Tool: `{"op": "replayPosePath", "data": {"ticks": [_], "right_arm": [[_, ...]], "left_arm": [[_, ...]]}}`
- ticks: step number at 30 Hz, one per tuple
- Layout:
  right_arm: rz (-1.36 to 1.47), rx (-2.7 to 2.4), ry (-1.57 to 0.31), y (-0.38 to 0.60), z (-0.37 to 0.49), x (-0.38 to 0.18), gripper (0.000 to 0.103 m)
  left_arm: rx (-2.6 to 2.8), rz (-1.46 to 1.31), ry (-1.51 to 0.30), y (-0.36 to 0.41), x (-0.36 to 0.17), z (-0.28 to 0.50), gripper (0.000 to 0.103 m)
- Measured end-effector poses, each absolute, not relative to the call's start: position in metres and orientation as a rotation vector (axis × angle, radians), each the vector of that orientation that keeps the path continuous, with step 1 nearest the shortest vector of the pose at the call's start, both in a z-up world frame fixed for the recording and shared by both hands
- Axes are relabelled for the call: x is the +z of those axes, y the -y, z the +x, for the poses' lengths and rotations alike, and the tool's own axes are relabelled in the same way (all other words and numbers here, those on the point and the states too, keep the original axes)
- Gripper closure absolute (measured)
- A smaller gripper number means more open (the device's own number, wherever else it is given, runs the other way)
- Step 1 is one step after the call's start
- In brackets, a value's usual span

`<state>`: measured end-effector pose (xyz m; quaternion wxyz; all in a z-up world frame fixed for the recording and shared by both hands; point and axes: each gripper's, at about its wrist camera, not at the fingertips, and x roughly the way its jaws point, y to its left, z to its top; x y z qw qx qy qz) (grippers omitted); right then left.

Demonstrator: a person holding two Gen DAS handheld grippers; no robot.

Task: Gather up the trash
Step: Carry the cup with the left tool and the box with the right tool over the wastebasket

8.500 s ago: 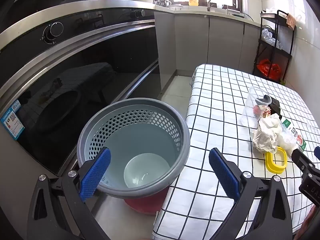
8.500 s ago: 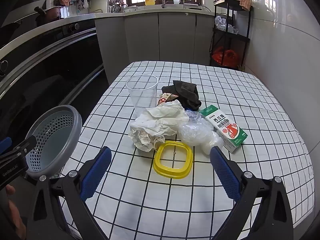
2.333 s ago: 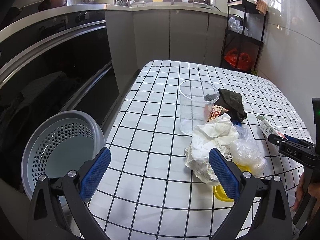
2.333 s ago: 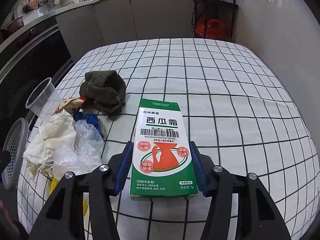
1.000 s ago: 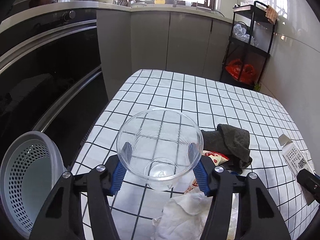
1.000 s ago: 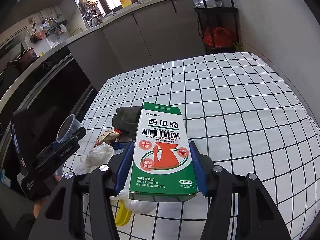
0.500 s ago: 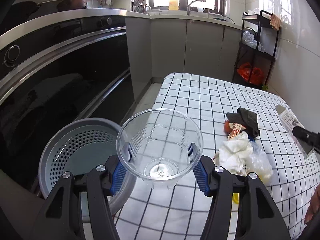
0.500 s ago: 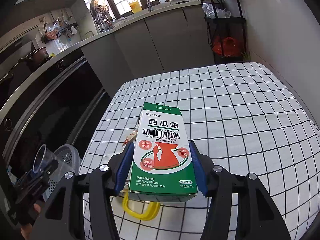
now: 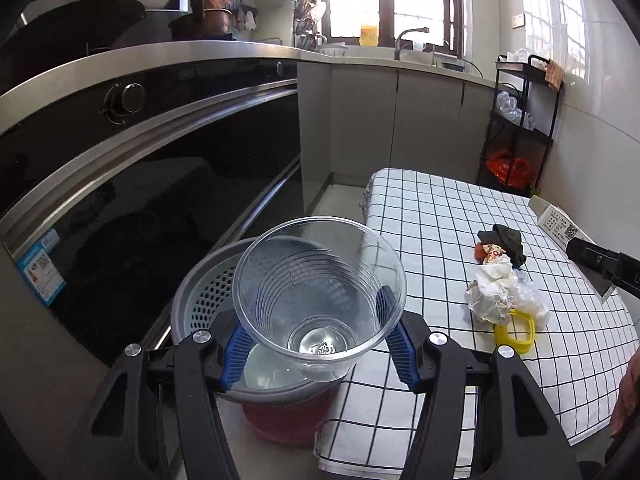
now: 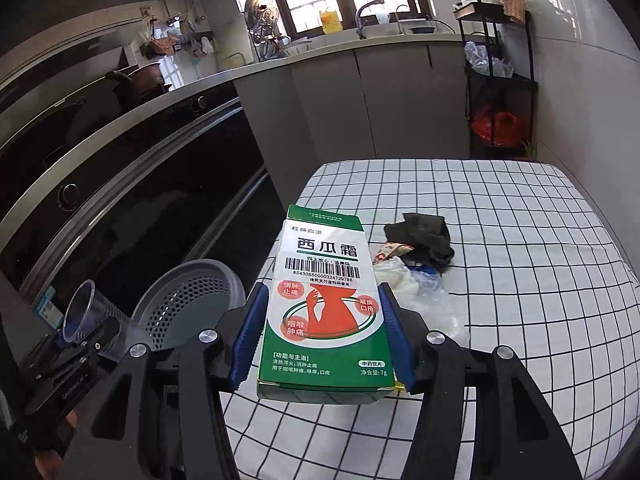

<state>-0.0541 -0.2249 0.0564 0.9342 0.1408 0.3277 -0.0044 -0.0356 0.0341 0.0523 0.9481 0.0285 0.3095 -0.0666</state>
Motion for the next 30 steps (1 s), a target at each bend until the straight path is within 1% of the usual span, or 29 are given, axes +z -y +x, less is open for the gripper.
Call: {"op": "replayPosePath", "data": {"ticks": [5, 8, 17, 21, 25, 30], "right_arm": [[0.253, 0.071, -0.687, 0.193, -0.042, 0.058, 0.049], [0.226, 0.125, -0.688, 0.174, -0.033, 0.055, 0.049], [0.173, 0.253, -0.743, 0.111, 0.012, 0.023, 0.049], [0.185, 0.292, -0.802, 0.084, 0.043, 0.000, 0.049], [0.204, 0.338, -0.836, 0.060, 0.067, -0.009, 0.049], [0.142, 0.354, -0.863, 0.042, 0.081, -0.023, 0.049]], "left_arm": [[-0.081, 0.032, -0.617, -0.060, 0.060, -0.033, 0.046], [-0.049, 0.024, -0.629, -0.072, 0.054, -0.023, 0.046], [0.029, 0.040, -0.690, -0.101, 0.017, 0.016, 0.046], [0.026, 0.043, -0.728, -0.108, -0.005, 0.039, 0.046], [0.026, 0.049, -0.750, -0.113, -0.019, 0.058, 0.046], [0.028, 0.042, -0.770, -0.119, -0.032, 0.071, 0.046]]}}
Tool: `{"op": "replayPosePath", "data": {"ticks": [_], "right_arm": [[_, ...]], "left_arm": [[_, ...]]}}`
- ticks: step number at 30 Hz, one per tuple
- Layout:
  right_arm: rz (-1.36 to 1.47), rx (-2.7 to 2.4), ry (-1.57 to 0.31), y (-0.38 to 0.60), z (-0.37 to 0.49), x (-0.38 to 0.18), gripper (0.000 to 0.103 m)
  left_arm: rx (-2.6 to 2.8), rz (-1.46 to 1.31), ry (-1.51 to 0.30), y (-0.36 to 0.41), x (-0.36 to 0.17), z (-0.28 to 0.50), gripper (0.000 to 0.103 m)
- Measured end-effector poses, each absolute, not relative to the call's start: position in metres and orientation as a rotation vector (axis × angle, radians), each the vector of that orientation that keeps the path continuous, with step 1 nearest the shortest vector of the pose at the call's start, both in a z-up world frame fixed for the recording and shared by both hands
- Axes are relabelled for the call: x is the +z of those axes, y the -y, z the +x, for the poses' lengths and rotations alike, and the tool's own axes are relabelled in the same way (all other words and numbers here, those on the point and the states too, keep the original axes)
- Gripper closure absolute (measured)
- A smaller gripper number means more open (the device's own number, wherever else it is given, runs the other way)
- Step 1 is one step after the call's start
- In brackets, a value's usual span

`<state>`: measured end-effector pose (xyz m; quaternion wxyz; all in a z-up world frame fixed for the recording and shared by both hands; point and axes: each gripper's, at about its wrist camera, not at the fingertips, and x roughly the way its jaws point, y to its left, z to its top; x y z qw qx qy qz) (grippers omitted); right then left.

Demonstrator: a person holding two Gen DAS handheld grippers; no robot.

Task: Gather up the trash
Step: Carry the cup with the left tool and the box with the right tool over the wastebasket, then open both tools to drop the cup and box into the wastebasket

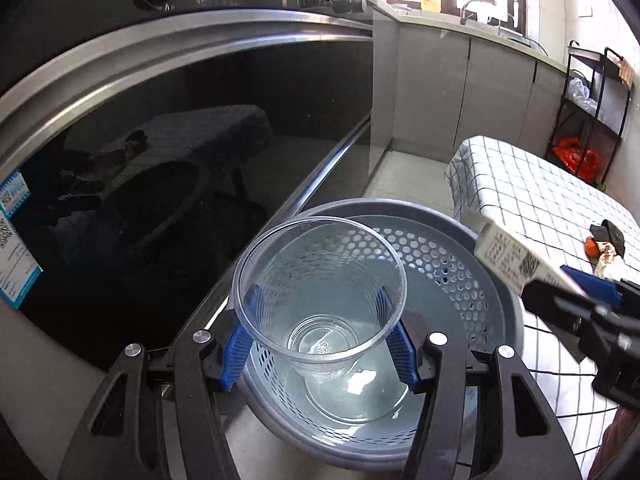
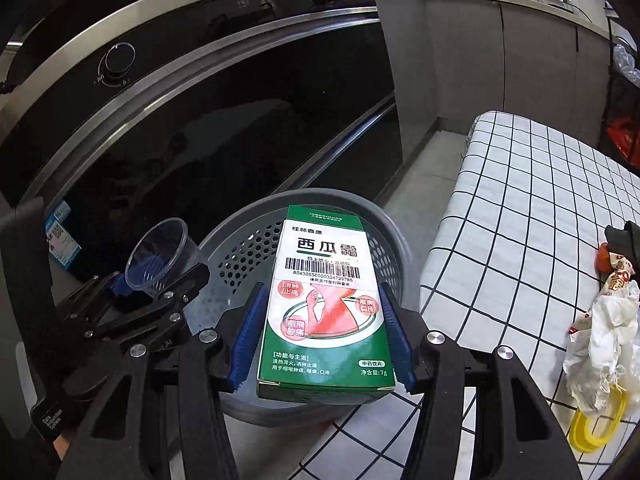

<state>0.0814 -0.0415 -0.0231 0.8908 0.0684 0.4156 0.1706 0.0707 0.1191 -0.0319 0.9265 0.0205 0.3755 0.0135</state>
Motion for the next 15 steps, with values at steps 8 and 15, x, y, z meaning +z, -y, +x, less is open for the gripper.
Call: {"op": "replayPosePath", "data": {"ticks": [8, 15], "right_arm": [[0.166, 0.371, -0.909, 0.045, 0.092, -0.042, 0.049], [0.169, 0.389, -0.902, 0.042, 0.097, -0.045, 0.049]], "left_arm": [[0.043, 0.061, -0.797, -0.120, -0.043, 0.074, 0.043], [0.041, 0.057, -0.811, -0.120, -0.046, 0.075, 0.041]]}}
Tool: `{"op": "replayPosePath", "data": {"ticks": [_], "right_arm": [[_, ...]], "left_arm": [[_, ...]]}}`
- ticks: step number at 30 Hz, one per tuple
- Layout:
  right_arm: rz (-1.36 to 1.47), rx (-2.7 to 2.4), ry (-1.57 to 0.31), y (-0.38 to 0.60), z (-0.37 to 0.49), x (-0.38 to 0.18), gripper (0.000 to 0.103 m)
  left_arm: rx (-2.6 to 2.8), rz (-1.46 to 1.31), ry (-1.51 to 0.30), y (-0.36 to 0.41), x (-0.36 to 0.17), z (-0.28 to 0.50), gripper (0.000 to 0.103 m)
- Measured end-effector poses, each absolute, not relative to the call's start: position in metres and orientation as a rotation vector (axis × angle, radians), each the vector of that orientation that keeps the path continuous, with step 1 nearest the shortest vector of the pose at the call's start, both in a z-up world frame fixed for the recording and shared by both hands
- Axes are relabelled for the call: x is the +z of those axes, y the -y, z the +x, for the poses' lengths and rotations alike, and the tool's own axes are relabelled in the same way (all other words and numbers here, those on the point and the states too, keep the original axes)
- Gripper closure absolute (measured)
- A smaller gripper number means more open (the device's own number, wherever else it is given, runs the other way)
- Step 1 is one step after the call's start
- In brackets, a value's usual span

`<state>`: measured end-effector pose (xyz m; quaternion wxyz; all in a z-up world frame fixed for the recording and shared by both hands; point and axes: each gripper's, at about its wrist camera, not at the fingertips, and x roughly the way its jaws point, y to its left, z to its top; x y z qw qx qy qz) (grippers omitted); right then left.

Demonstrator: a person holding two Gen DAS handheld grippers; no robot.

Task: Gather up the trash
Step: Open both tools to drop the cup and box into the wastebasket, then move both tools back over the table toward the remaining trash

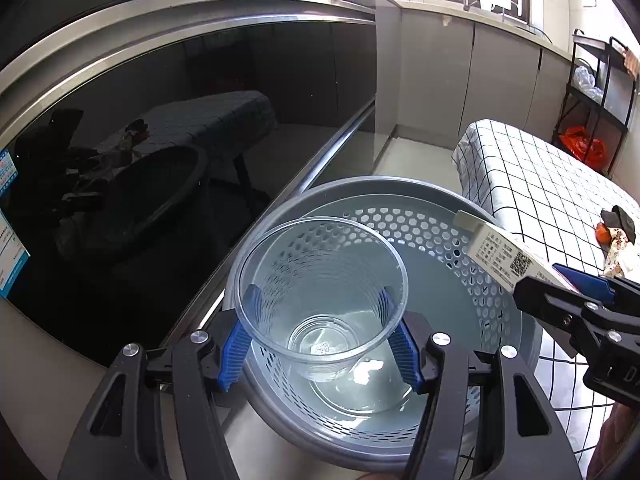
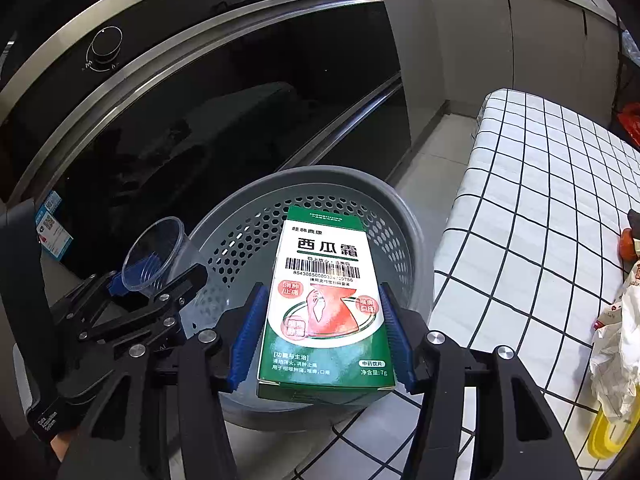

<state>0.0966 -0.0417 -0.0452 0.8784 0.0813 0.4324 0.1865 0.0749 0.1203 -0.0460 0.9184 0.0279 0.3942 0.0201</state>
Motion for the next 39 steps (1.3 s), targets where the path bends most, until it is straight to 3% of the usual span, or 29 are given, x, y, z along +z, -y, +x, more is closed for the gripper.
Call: {"op": "replayPosePath", "data": {"ticks": [2, 4, 6, 12, 39], "right_arm": [[0.170, 0.386, -0.894, 0.042, 0.095, -0.044, 0.047], [0.184, 0.383, -0.880, 0.044, 0.093, -0.042, 0.034], [0.197, 0.380, -0.862, 0.050, 0.090, -0.040, 0.033], [0.207, 0.373, -0.855, 0.054, 0.086, -0.038, 0.033], [0.296, 0.240, -0.743, 0.118, 0.010, -0.015, 0.033]], "left_arm": [[0.042, 0.054, -0.810, -0.122, -0.046, 0.073, 0.038], [0.050, 0.045, -0.808, -0.123, -0.045, 0.070, 0.033], [0.051, 0.030, -0.806, -0.125, -0.044, 0.068, 0.027], [0.060, 0.018, -0.798, -0.127, -0.038, 0.063, 0.022], [-0.028, 0.010, -0.761, -0.088, -0.012, 0.016, 0.019]]}}
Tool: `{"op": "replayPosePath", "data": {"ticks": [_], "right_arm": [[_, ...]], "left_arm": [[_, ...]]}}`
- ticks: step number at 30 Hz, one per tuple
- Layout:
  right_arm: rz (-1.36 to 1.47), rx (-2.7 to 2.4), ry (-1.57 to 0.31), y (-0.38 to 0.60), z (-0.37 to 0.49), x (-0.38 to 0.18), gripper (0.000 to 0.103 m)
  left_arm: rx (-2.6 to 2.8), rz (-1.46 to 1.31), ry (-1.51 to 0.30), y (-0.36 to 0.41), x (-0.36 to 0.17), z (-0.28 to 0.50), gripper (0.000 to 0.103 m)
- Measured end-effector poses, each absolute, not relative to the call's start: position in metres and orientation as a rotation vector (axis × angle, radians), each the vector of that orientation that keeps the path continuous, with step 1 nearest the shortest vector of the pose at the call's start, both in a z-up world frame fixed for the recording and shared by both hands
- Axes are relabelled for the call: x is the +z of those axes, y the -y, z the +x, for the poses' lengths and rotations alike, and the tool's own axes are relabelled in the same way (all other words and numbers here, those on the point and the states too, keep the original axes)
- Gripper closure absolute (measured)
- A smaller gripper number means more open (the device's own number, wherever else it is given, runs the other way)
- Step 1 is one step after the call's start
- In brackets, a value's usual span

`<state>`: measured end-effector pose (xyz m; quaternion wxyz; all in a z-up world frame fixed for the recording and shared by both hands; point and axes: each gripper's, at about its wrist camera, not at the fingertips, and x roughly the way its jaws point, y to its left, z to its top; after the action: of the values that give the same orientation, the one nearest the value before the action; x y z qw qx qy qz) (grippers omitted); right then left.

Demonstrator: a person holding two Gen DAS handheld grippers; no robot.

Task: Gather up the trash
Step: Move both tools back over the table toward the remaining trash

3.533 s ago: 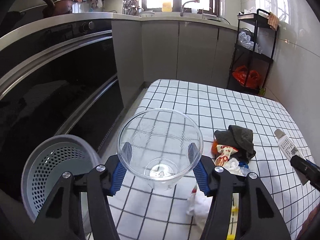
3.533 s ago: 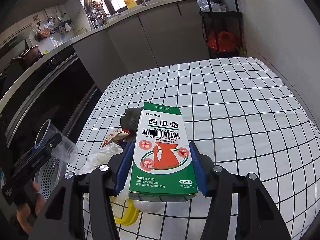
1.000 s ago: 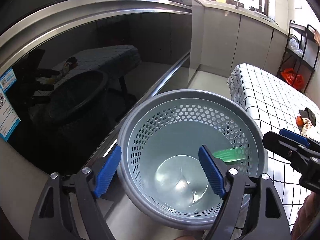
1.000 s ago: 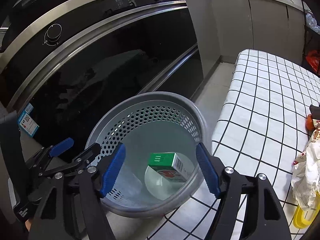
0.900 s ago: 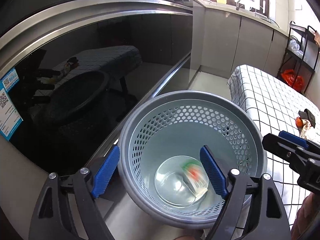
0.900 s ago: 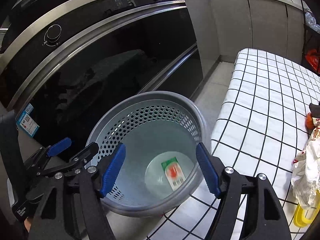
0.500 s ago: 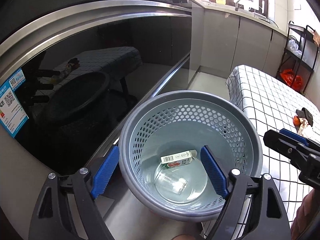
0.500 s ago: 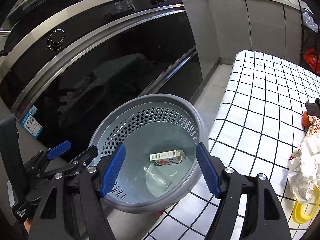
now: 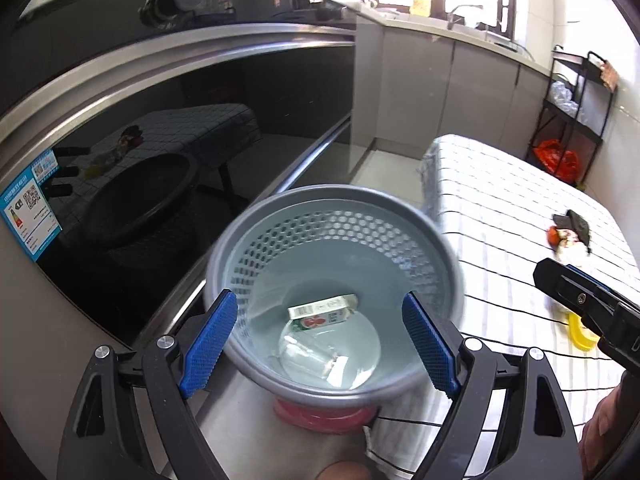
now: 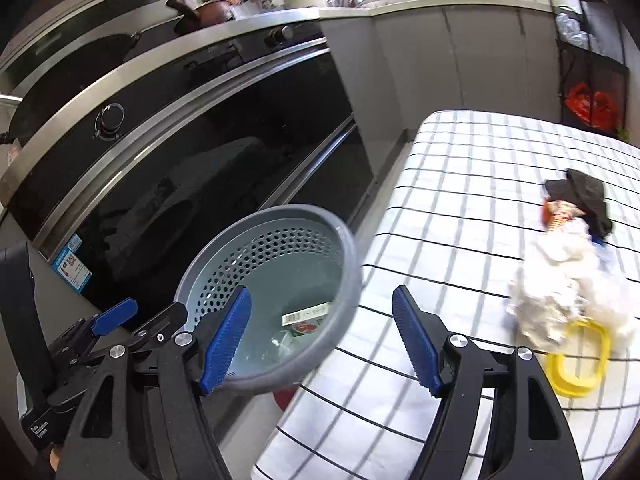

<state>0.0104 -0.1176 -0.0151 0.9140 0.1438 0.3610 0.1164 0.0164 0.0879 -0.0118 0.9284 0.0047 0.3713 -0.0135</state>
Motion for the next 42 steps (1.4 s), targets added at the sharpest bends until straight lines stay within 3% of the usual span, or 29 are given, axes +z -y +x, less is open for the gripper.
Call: {"op": "replayPosePath", "data": {"ticks": [18, 42], "right_arm": [[0.306, -0.241, -0.705, 0.289, -0.106, -0.039, 0.031], [0.152, -0.130, -0.849, 0.316, -0.006, -0.092, 0.028]], "left_arm": [[-0.262, 0.077, -0.719, 0.055, -0.002, -0.018, 0.015], [-0.246, 0.119, -0.793, 0.106, -0.039, 0.007, 0.014]]}}
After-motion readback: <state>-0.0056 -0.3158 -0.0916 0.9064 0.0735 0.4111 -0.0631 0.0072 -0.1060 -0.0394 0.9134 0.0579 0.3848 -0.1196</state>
